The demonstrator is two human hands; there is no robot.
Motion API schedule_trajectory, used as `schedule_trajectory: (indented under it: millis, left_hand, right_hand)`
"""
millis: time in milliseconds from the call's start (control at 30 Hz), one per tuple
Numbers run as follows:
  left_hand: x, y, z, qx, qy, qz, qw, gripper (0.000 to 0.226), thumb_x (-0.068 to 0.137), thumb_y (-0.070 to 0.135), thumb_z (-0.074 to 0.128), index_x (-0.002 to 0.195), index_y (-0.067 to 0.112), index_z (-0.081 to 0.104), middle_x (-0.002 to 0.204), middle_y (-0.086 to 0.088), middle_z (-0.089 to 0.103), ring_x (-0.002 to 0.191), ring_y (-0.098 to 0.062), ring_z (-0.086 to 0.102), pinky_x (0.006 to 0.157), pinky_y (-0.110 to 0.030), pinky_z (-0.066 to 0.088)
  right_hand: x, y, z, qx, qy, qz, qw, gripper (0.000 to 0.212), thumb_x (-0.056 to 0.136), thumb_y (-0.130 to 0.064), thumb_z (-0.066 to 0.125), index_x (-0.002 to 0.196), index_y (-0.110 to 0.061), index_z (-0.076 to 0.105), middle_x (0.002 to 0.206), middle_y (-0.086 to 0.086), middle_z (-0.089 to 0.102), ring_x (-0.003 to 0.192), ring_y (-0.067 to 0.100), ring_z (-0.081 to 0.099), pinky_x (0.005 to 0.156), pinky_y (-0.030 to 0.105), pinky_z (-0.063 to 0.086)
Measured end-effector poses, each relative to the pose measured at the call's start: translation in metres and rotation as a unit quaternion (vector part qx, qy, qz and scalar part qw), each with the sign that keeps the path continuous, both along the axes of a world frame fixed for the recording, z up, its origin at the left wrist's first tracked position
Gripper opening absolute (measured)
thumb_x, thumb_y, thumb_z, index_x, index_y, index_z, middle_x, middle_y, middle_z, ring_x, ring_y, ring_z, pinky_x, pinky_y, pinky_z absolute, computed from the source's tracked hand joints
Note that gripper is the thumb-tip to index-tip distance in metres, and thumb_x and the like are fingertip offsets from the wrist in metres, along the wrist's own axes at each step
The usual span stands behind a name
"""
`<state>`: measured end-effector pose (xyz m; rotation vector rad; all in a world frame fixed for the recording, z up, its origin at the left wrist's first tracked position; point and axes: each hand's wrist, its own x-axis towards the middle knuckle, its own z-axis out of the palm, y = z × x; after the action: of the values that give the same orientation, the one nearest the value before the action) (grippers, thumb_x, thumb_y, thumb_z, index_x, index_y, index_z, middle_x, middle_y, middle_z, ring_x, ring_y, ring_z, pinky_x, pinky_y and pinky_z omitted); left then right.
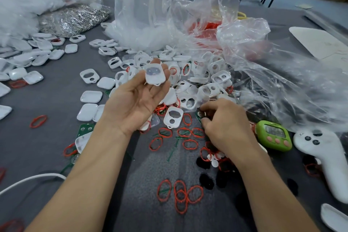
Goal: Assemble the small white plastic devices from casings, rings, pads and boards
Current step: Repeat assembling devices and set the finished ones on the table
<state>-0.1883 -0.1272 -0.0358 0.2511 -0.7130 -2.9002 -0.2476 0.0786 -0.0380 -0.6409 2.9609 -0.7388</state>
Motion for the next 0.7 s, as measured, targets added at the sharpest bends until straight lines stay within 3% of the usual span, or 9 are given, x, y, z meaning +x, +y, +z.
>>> schedule_trajectory:
  millis: [133, 233, 267, 333, 367, 433, 500, 600, 700]
  left_hand:
    - [-0.001, 0.007, -0.001, -0.016, -0.013, -0.026, 0.999, 0.031, 0.096, 0.015, 0.053, 0.11, 0.005, 0.079, 0.123, -0.014, 0.073, 0.106, -0.026, 0.074, 0.084, -0.038, 0.063]
    - [-0.001, 0.012, -0.003, -0.031, -0.019, -0.047, 0.998, 0.033, 0.097, 0.015, 0.053, 0.121, 0.005, 0.072, 0.132, -0.016, 0.069, 0.112, -0.026, 0.072, 0.085, -0.038, 0.062]
    - [-0.002, 0.013, -0.003, -0.037, -0.022, -0.052, 0.998, 0.035, 0.097, 0.014, 0.053, 0.127, 0.005, 0.068, 0.132, -0.015, 0.069, 0.112, -0.025, 0.072, 0.085, -0.037, 0.062]
    - [-0.003, 0.016, -0.004, -0.047, -0.025, -0.061, 0.997, 0.04, 0.097, 0.015, 0.053, 0.134, 0.005, 0.062, 0.13, -0.015, 0.07, 0.111, -0.024, 0.072, 0.087, -0.037, 0.062]
    - [-0.004, 0.017, -0.005, -0.053, -0.028, -0.064, 0.996, 0.042, 0.095, 0.015, 0.054, 0.136, 0.005, 0.061, 0.129, -0.015, 0.07, 0.111, -0.024, 0.072, 0.089, -0.037, 0.062]
    - [-0.005, 0.02, -0.006, -0.069, -0.031, -0.068, 0.995, 0.042, 0.093, 0.016, 0.056, 0.133, 0.005, 0.064, 0.13, -0.015, 0.069, 0.113, -0.025, 0.072, 0.094, -0.039, 0.06]
    - [-0.006, 0.022, -0.007, -0.081, -0.03, -0.074, 0.993, 0.036, 0.093, 0.015, 0.057, 0.126, 0.006, 0.07, 0.13, -0.015, 0.069, 0.115, -0.026, 0.071, 0.094, -0.039, 0.06]
    - [-0.006, 0.024, -0.008, -0.096, -0.022, -0.085, 0.991, 0.031, 0.093, 0.013, 0.057, 0.118, 0.009, 0.076, 0.13, -0.014, 0.07, 0.118, -0.026, 0.069, 0.091, -0.039, 0.061]
    - [-0.007, 0.025, -0.008, -0.101, -0.014, -0.087, 0.991, 0.03, 0.092, 0.009, 0.058, 0.113, 0.011, 0.079, 0.123, -0.012, 0.073, 0.113, -0.026, 0.072, 0.086, -0.038, 0.062]
  right_hand:
    - [-0.003, 0.002, -0.001, 0.043, -0.006, 0.023, 0.999, 0.032, 0.088, -0.023, 0.073, 0.118, -0.033, 0.074, 0.114, -0.005, 0.061, 0.111, 0.022, 0.058, 0.091, 0.031, 0.044]
    - [-0.008, 0.009, 0.002, -0.005, 0.007, 0.01, 1.0, 0.018, 0.075, -0.024, 0.082, 0.09, -0.032, 0.073, 0.09, -0.014, 0.064, 0.086, 0.007, 0.062, 0.072, 0.018, 0.044]
    - [-0.01, 0.012, 0.003, -0.036, -0.001, -0.008, 0.999, 0.018, 0.071, -0.024, 0.085, 0.08, -0.031, 0.071, 0.08, -0.015, 0.066, 0.074, 0.001, 0.061, 0.063, 0.011, 0.041]
    - [-0.013, 0.015, 0.005, -0.141, -0.051, -0.043, 0.988, 0.02, 0.071, -0.018, 0.087, 0.072, -0.026, 0.068, 0.066, -0.012, 0.068, 0.057, 0.001, 0.058, 0.055, 0.009, 0.04]
    - [-0.014, 0.016, 0.007, -0.233, -0.102, -0.054, 0.966, 0.019, 0.075, -0.012, 0.085, 0.074, -0.022, 0.069, 0.063, -0.009, 0.068, 0.051, 0.003, 0.055, 0.054, 0.015, 0.043]
    - [-0.013, 0.014, 0.013, -0.415, -0.232, -0.062, 0.877, 0.02, 0.085, 0.003, 0.074, 0.085, -0.017, 0.072, 0.059, -0.002, 0.062, 0.046, 0.01, 0.049, 0.044, 0.021, 0.04]
    - [-0.011, 0.011, 0.016, -0.492, -0.315, -0.048, 0.81, 0.026, 0.091, 0.008, 0.064, 0.092, -0.016, 0.075, 0.06, 0.002, 0.059, 0.045, 0.011, 0.049, 0.046, 0.025, 0.035]
    - [-0.01, 0.009, 0.019, -0.493, -0.356, -0.046, 0.793, 0.036, 0.089, 0.01, 0.062, 0.073, -0.018, 0.078, 0.064, 0.002, 0.065, 0.049, 0.015, 0.052, 0.054, 0.028, 0.035]
    - [-0.007, 0.008, 0.021, -0.485, -0.343, -0.047, 0.803, 0.038, 0.085, 0.011, 0.066, 0.065, -0.019, 0.078, 0.067, 0.001, 0.071, 0.054, 0.01, 0.06, 0.048, 0.019, 0.044]
